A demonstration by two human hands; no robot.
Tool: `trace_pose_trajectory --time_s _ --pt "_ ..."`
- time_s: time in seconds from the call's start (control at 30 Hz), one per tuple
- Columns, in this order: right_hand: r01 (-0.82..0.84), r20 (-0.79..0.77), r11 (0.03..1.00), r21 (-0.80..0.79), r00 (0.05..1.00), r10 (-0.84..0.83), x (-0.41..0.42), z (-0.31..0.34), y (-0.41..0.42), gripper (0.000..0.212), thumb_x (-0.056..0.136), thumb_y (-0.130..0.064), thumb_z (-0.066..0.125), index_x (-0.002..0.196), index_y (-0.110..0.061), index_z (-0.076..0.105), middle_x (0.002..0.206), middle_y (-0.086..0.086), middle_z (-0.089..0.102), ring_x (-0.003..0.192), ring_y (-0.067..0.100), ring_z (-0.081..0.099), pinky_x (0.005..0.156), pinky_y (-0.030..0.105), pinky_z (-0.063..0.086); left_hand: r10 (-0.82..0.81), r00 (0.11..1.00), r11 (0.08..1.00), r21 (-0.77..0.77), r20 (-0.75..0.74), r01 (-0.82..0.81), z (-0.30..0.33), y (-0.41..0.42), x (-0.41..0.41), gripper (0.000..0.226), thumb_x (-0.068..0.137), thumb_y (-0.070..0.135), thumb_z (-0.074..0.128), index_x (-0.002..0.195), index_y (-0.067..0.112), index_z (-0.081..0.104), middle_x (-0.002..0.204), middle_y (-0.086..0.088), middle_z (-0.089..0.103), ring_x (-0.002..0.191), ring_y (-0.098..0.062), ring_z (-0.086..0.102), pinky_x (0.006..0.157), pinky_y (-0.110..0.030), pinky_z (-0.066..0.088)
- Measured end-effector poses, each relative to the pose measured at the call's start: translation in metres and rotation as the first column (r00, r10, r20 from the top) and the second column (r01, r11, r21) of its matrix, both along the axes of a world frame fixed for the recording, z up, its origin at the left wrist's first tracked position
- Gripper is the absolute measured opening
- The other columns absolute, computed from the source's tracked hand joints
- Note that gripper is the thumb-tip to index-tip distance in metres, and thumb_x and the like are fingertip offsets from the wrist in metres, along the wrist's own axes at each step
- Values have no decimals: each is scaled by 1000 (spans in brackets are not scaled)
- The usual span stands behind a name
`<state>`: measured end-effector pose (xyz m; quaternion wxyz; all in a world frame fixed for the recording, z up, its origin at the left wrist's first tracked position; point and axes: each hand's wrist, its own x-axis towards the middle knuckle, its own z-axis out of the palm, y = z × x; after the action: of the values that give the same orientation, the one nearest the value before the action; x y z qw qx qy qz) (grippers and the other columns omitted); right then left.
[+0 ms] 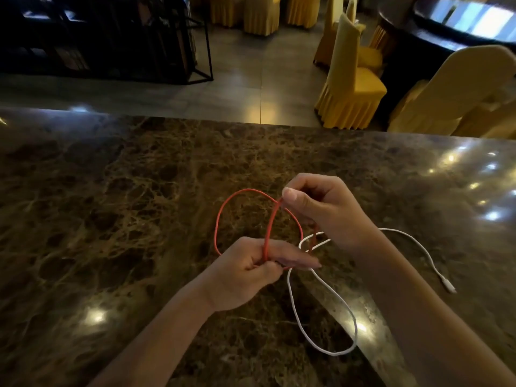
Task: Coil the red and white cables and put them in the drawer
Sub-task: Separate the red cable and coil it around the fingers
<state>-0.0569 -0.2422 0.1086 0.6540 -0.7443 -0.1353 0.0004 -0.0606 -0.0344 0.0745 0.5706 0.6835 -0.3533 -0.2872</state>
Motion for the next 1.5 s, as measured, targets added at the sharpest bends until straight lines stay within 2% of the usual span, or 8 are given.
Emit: trace_pose_trajectory --time_s 0.43,0.57,0.67,0.8,0.97,1.13,1.3,1.5 --pt "-31 -317 990 138 946 74 -31 -41 20 31 104 -23 51 80 -11 66 65 30 45 54 42 37 53 35 33 -36 976 994 -92 213 57 58 -6 -5 58 105 11 55 159 8 33 171 -1 30 162 -12 17 131 -35 19" --pt "-145 -380 985 90 909 169 -50 -40 19 38 109 -32 43 87 -13 67 51 -1 43 44 16 34 48 38 26 -12 992 993 -114 123 26 41 -5 7 61 105 8 46 162 8 24 174 -2 23 162 -13 16 132 -42 16" --pt "-168 -324 936 -309 944 62 -68 -23 15 27 108 -33 51 98 -13 66 56 -11 50 47 9 43 48 31 35 61 992 997 -55 110 -55 14 -6 13 58 107 6 45 162 9 27 174 2 25 162 -10 16 133 -44 15" --pt "-239 -247 525 -817 967 55 -76 10 17 17 105 -42 48 109 -30 59 78 -5 70 67 14 66 68 37 56 144 970 963 -198 -198 -183 -1 -12 11 52 106 8 42 158 8 39 167 -1 40 159 -15 28 132 -49 17" --pt "-354 -495 693 -628 869 -6 -74 7 14 18 107 -34 51 101 -30 67 72 -15 73 60 5 70 64 26 61 15 759 794 -454 -650 -405 15 -10 15 54 106 17 41 157 -1 35 158 -22 49 147 -39 48 124 -49 35" --pt "-358 -534 770 -528 845 27 -77 5 13 18 103 -43 57 107 -34 73 61 -22 63 52 -1 56 53 19 47 85 773 787 -434 -629 -439 9 -9 17 57 105 18 46 158 0 33 160 -20 48 150 -32 45 125 -44 33" --pt "-281 -376 602 -747 926 -34 -73 20 -3 16 101 -48 57 102 -36 68 76 -7 66 69 7 62 68 33 53 104 989 994 24 -108 -102 -22 -7 7 48 108 20 42 156 26 39 167 1 40 156 -9 32 131 -45 24" --pt "-458 -433 722 -520 869 239 -58 40 -19 13 102 -31 65 101 -22 74 73 8 72 56 17 63 52 18 45 -272 925 959 10 -264 285 -17 3 2 48 107 11 41 155 8 41 157 3 54 150 -18 46 120 -29 38"
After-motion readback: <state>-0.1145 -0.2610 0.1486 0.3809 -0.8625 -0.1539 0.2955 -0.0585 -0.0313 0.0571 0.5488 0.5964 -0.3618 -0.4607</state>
